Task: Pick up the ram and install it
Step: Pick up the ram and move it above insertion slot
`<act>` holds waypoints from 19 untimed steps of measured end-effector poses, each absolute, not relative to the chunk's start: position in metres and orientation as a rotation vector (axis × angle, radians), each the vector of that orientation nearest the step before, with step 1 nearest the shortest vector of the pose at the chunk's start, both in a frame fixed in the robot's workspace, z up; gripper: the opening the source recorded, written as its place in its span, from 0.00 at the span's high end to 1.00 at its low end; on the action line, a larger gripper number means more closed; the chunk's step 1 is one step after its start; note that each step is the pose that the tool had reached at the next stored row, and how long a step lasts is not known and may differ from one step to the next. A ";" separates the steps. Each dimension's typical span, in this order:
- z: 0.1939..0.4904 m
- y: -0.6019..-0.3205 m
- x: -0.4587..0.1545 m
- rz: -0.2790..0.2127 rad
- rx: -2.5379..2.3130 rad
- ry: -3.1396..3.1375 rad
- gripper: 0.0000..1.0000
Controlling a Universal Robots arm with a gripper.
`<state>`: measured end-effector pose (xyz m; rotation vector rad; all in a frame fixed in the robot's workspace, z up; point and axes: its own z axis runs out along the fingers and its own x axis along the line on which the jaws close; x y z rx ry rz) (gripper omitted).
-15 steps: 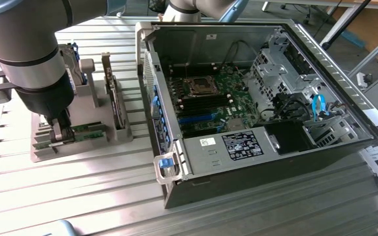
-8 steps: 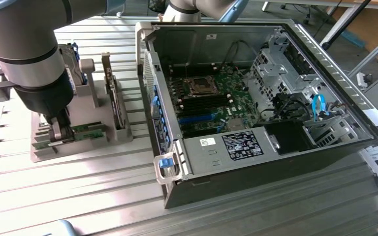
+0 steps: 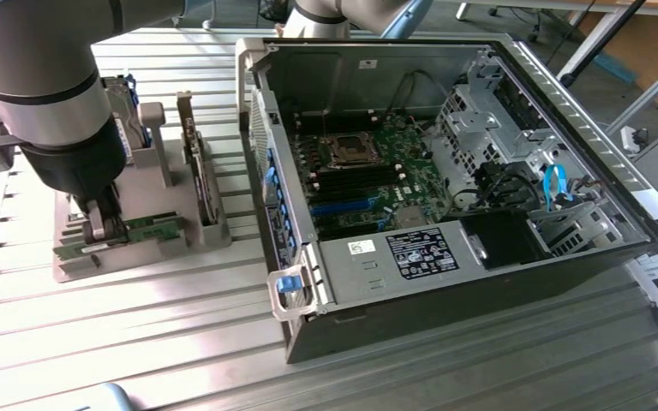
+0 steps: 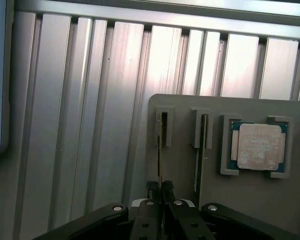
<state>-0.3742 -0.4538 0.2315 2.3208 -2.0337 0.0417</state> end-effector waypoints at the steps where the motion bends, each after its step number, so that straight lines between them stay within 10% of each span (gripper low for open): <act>1: 0.232 -0.454 -0.374 0.042 2.321 -2.034 0.87; 19: 0.246 -0.454 -0.374 0.043 2.320 -2.033 0.87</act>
